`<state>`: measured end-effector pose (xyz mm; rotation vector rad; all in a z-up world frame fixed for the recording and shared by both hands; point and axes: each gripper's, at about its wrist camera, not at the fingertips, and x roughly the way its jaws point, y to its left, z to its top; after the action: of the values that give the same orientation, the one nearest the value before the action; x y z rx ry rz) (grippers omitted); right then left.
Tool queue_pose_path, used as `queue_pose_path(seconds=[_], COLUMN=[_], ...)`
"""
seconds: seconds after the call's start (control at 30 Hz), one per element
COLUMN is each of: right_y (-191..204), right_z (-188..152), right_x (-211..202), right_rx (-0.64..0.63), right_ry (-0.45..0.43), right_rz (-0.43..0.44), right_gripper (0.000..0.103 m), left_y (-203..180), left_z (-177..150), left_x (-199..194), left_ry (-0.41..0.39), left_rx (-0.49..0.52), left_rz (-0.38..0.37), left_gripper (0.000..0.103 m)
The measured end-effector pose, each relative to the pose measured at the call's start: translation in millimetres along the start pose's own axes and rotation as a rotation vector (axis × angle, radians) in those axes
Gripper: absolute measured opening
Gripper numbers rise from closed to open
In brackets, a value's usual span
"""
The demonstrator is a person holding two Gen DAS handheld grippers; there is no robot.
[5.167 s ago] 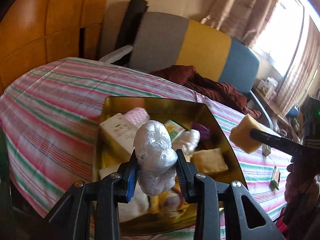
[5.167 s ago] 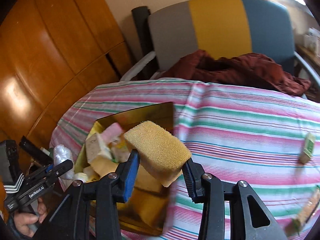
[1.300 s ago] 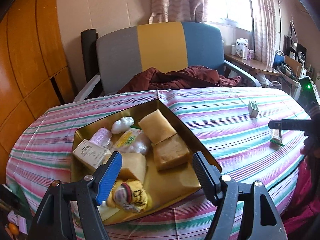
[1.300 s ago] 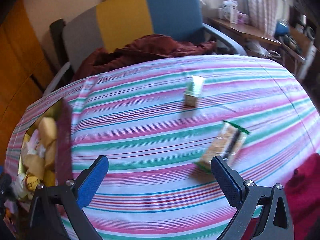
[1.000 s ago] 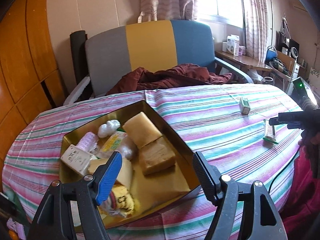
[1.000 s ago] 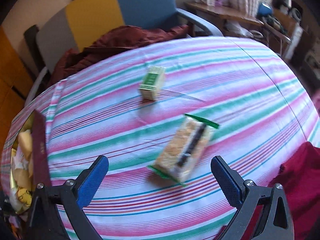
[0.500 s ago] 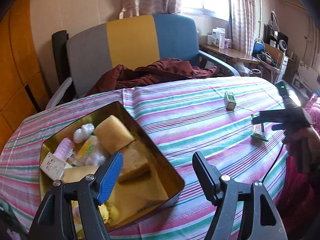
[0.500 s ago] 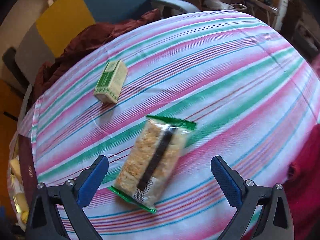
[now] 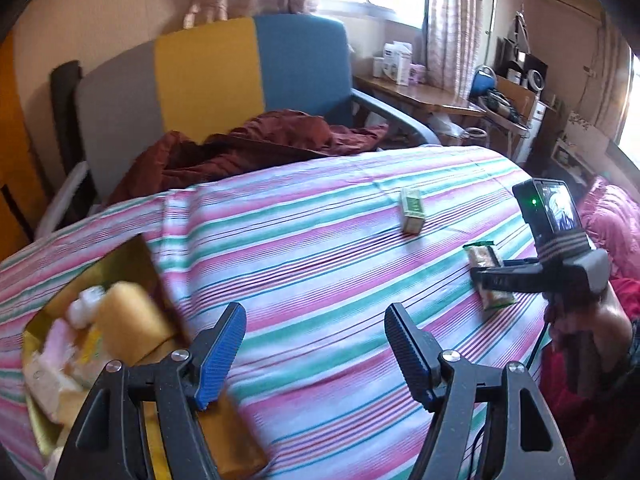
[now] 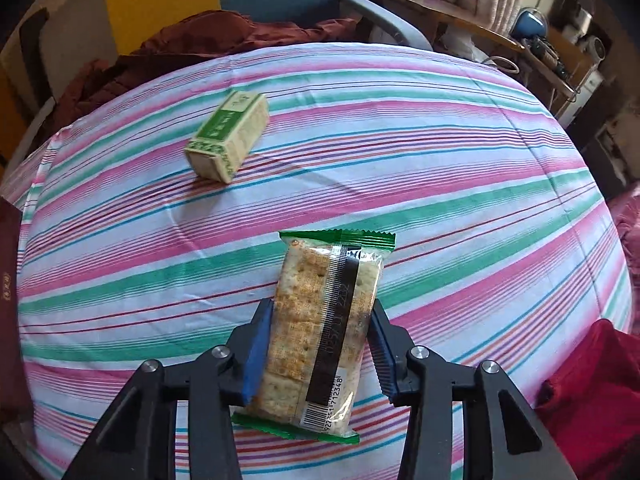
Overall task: Organize objects
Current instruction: 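Grasp the green essential-oil box with the left gripper while the right grasps the cracker bar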
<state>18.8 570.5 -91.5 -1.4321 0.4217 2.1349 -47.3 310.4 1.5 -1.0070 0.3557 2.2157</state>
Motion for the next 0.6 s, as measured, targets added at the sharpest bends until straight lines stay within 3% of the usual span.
queue_pose_path(seconds=[0.6], right_y=[-15], right_z=[-3], right_x=[-1], right_rx=[0.020], right_ry=[0.050], right_rz=[-0.002], right_gripper=[0.047], left_y=[-83], left_z=[86], left_x=[145], left_ry=[0.102], left_rx=[0.115], left_rz=[-0.216], left_gripper=[0.060])
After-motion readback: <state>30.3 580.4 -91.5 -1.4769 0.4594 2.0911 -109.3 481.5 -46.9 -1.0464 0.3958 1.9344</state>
